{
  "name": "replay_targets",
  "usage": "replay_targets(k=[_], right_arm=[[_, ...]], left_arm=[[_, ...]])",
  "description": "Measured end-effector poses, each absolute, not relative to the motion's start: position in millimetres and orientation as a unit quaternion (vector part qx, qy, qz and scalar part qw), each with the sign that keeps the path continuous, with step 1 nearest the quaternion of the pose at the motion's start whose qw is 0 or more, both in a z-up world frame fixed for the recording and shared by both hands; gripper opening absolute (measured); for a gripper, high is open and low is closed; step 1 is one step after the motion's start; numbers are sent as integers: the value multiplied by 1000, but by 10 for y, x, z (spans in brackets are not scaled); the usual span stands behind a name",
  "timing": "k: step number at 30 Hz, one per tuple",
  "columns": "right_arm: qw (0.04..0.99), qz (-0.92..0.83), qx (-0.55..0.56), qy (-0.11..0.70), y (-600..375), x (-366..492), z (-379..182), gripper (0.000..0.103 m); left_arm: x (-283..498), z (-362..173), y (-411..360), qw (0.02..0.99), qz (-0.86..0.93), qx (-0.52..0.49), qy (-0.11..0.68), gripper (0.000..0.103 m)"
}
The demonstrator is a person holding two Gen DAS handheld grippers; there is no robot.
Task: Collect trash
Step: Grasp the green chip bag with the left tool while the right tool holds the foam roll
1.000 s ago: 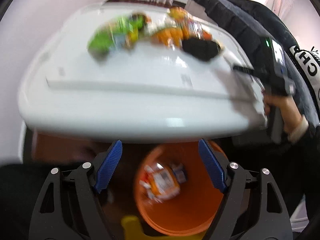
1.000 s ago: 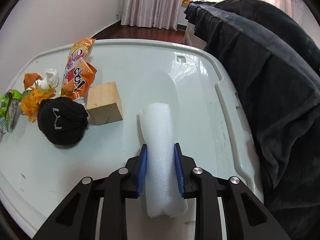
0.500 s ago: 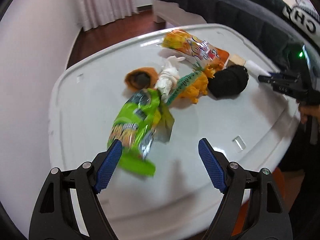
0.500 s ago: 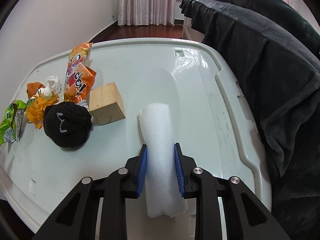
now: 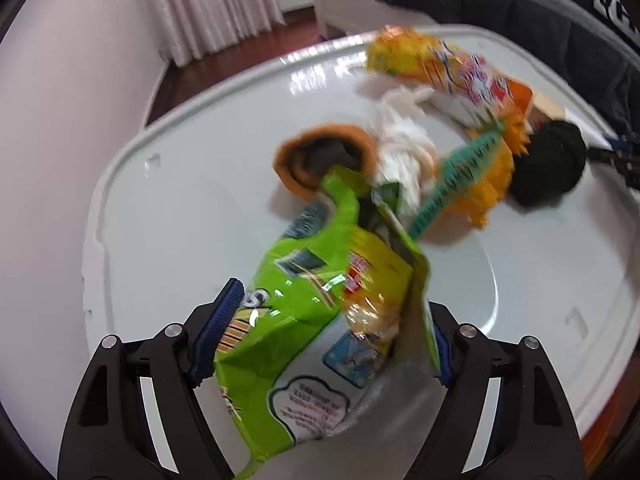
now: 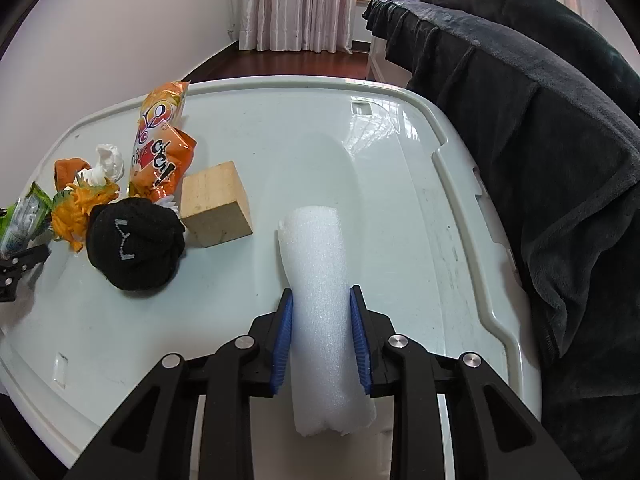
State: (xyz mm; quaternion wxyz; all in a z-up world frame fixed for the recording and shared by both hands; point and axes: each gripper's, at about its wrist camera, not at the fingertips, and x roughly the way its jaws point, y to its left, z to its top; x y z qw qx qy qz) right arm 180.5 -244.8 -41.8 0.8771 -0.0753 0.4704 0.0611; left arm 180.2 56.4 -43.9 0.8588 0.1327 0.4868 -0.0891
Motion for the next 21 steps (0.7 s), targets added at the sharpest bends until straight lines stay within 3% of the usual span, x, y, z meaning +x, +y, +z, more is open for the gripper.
replay_targets(k=[2,5,21], right_arm=[[877,60,-79,469,-2434,1799,-420,28],[879,59,-79,467,-2431,1789,-423,28],[885,88,-33,456,-2468,1515,-266,25]], left_arm=[[1822,-438,588,863,-83,118,484,63],[1830,-440,592,866,-74,111,482,59],[1181,-344,164,886,60,18,460,49]])
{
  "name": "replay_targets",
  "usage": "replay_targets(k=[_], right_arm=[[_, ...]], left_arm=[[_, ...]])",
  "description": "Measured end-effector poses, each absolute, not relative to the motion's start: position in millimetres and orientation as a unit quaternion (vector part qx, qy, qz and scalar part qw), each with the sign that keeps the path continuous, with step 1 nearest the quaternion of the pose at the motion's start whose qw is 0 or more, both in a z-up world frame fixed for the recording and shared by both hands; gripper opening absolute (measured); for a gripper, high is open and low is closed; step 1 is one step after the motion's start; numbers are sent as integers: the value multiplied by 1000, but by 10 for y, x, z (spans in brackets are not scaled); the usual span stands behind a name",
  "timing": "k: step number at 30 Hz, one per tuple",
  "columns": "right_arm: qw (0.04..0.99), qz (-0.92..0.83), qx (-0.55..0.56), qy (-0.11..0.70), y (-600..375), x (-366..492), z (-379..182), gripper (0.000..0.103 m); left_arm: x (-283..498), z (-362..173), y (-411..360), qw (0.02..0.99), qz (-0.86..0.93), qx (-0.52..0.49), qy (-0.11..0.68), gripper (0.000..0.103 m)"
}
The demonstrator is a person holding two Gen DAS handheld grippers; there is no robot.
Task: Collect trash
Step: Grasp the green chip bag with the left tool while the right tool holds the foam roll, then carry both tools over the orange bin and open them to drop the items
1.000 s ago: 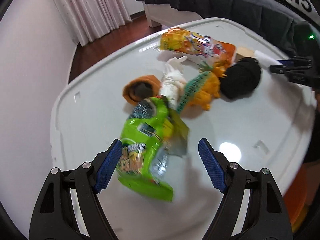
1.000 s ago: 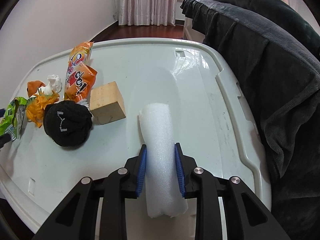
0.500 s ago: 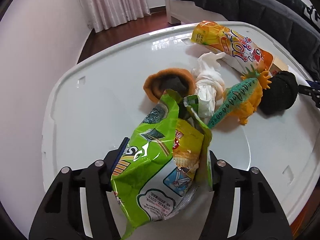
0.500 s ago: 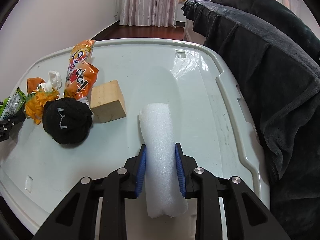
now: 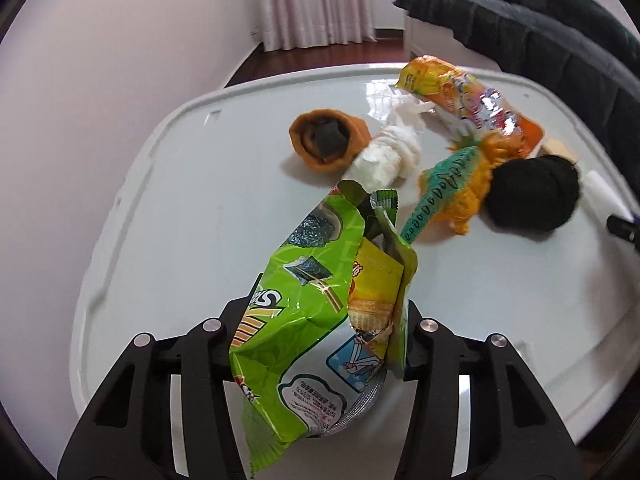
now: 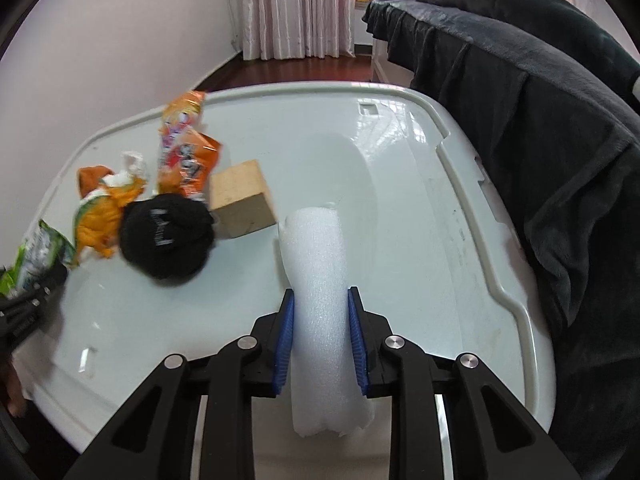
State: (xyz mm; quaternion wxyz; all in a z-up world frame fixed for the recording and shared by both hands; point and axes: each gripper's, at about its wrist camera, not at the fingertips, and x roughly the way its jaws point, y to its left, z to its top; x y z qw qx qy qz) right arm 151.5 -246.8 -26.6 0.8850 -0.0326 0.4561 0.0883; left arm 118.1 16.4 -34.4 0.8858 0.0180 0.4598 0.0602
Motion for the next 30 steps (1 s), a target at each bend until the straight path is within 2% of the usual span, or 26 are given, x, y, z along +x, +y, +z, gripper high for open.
replay_targets(k=[12,30], right_arm=[[919,129,-6,373,-2447,828,45,25],[896,201,49,394,-2495,-227,-50,26]], left_arm=[[648,-26,-138,907,74,-33,413,49],[-257,5,-433,895,42,-32,442,49]])
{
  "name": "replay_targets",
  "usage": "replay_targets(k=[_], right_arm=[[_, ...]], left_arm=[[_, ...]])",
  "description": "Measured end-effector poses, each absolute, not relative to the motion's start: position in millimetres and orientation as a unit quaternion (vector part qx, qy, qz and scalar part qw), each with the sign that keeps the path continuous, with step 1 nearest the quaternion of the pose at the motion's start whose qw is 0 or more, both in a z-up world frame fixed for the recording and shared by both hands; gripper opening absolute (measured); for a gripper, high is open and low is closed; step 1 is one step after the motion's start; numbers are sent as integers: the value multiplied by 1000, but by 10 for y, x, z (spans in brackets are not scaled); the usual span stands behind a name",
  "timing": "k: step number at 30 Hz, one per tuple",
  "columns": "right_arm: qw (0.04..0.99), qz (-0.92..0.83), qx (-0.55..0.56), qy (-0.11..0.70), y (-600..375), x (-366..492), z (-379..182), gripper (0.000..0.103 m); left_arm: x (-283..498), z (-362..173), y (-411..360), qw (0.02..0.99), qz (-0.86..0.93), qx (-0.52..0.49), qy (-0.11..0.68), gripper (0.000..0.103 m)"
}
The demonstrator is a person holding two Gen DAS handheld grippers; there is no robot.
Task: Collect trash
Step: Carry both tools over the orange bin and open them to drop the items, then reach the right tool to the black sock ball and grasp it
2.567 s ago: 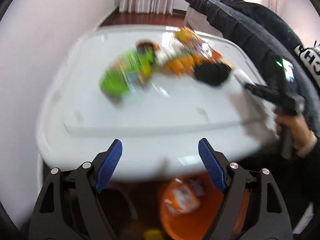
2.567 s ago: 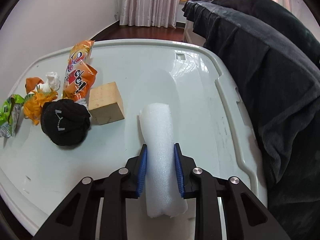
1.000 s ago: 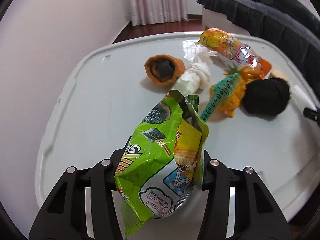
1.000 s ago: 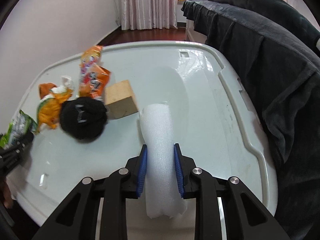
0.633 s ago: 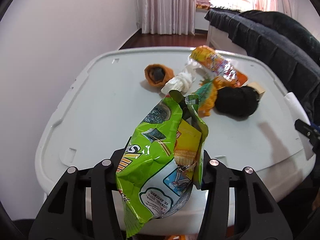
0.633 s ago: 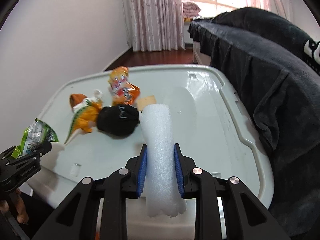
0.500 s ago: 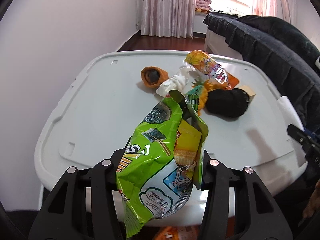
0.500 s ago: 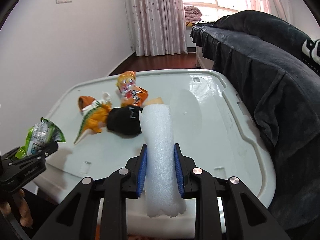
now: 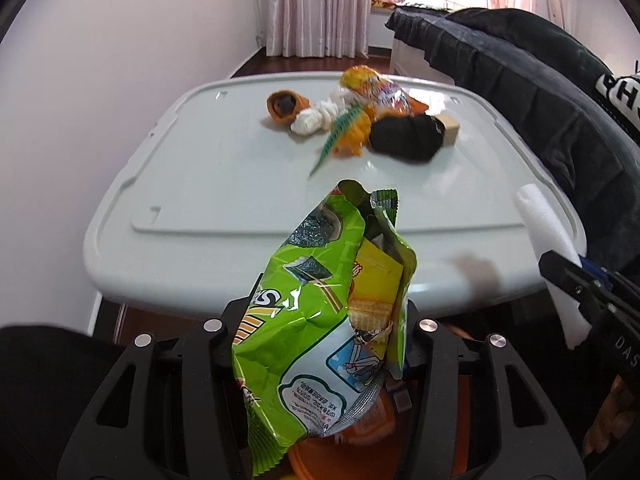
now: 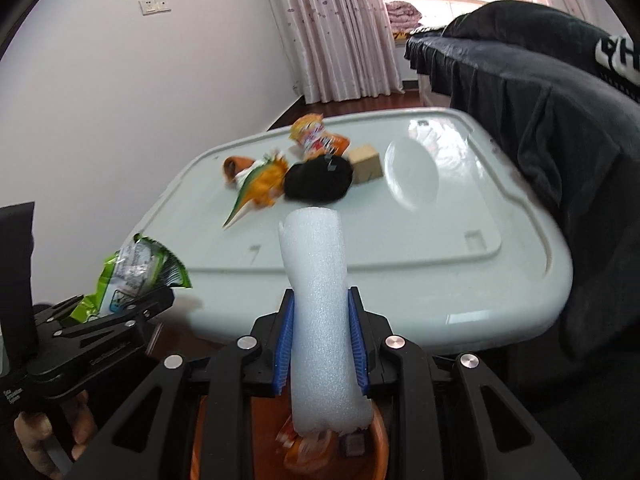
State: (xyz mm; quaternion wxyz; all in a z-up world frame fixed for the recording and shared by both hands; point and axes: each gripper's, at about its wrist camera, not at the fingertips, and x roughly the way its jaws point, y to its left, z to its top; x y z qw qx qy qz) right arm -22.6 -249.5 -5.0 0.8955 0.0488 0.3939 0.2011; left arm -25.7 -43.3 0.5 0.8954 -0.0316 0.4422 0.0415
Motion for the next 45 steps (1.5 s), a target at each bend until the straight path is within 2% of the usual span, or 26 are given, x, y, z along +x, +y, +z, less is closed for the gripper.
replay_targets(k=[6,17,26,33,36,37,40,45], right_arm=[[884,226,24,408,-2438,-591,-80,26],[856,247,-16,454,-2379,-982,-217,26],[829,223,-29,512,-2337,-876,-505,26],[819,227,-37,525,-2255,-864,-561,29],[820,224,-38,525,-2245,-861,-558,35],[821,223,-37,524,-2247,-863,-549,42],[828,218,-33,516,-2278,-876,-508,45],[833,209,-21,512,-2344,-869,-488,45]], left_arm=[[-490,-24,-478,887,25,-19,460,49],[-807,-413,-614,836,-20,-12,548,49],[-695,-835,-534,781,-24,-41,623,49],[-691,-917,-468,768,-20,-49,638,51],[-691,-926,-469,765,-16,-48,642,54],[-680,-928,-471,763,-13,-48,644,59],[-632,-925,-506,761,-7,-48,647,72],[-648,-906,-496,763,-6,-50,644,73]])
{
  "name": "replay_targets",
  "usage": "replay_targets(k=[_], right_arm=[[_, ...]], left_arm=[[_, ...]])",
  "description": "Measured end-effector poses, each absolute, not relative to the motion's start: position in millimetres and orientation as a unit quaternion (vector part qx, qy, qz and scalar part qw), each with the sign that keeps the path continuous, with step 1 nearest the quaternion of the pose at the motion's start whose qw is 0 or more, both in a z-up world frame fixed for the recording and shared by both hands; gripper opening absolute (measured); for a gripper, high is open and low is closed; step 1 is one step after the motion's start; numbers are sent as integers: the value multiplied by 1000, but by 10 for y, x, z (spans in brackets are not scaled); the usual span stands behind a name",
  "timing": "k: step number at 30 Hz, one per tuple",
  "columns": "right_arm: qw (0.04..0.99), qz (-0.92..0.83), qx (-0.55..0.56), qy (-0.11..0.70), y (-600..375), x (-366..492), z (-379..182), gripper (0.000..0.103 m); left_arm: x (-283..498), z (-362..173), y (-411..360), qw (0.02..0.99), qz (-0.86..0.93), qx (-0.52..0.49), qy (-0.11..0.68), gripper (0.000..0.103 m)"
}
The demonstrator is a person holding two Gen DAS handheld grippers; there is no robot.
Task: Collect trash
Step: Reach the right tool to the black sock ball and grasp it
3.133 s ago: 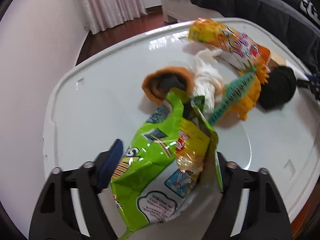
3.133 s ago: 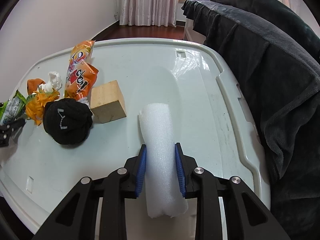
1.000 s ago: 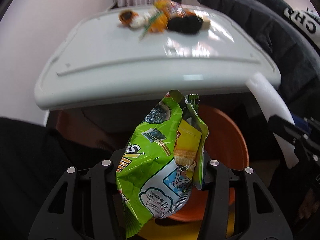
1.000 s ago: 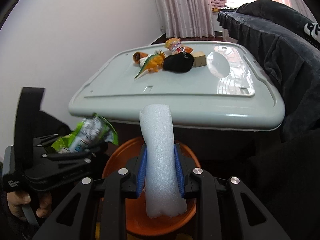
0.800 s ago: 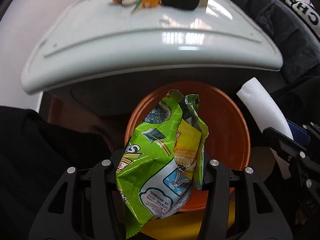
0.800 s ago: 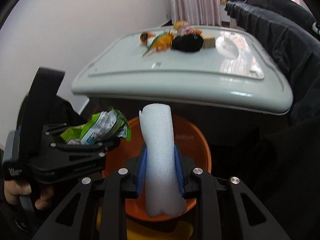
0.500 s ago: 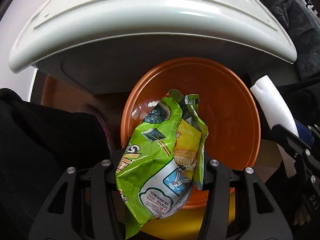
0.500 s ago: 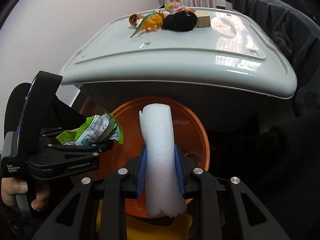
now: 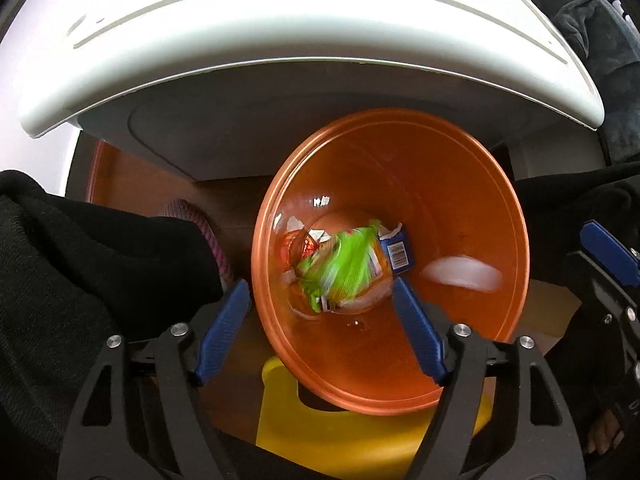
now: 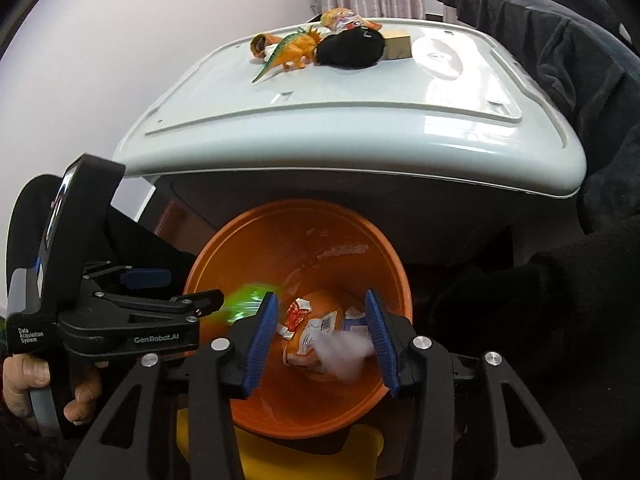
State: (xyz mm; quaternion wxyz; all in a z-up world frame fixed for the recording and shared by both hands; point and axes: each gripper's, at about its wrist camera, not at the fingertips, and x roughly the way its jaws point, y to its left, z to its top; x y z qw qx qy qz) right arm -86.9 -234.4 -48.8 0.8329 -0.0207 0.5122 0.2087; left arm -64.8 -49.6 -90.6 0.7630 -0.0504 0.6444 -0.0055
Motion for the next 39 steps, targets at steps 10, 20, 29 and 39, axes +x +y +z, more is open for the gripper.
replay_targets(k=[10,20,29,39], right_arm=[[835,208,14,509,-2440,-663,-390,49],[866,209,3,454,-2236,312,-39,55],[879,203,7,431,-1919,1272,-48,68],[865,174,95,461,-1709,1732,-320,69]], left_arm=[[-640,-717,-380,782,1,-56,620,73],[-137,-198,-217,837,3,-79,541,73],[125,-193,-132,867,57,-56,491,73],[36,-230,-177,871,36,-47,488,73]])
